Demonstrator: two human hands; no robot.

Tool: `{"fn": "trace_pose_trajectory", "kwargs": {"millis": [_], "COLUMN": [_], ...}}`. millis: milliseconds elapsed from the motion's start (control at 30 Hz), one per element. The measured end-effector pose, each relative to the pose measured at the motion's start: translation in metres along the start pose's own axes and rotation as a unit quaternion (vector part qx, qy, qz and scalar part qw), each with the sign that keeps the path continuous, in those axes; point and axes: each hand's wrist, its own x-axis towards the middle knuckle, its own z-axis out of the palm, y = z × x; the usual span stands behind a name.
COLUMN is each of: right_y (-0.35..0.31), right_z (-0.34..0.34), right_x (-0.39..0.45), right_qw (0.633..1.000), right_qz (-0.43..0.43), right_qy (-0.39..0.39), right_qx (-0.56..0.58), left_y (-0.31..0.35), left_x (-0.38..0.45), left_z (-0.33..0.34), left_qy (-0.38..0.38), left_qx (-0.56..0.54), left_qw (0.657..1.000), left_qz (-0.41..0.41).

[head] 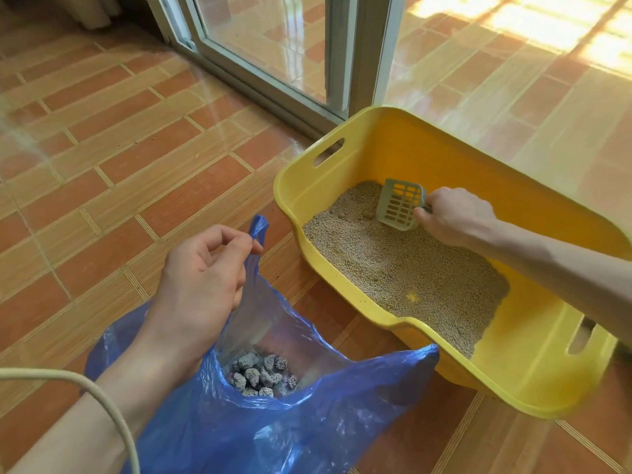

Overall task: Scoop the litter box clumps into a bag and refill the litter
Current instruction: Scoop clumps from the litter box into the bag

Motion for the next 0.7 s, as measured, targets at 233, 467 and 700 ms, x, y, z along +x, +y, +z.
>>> {"fn": "trace_pose_trajectory", "kwargs": {"millis": [233,467,700], "right_y": [-0.012,-0.029,-0.05], "right_z": [0.004,0.001,0.01], "right_x": [0.004,0.008,0.011], "right_qw": [0.989,0.969,0.946], "right_qz": [-0.016,-0.018,0.011], "right_qy": [-0.096,-0.132,-0.148], "right_qx": [0.109,0.21,0.287], "left_y": [0.002,0.004,0.006], "left_x": [-0.001,-0.003,-0.006], "left_z": [0.0,-0.006,-0.004], "left_qy": [0.0,0.009,-0.002], "left_qx": [-0.001,-0.004,0.003], "left_qw": [1.0,1.0,1.0], "left_qz": [-0.001,-0.006,-0.006]}}
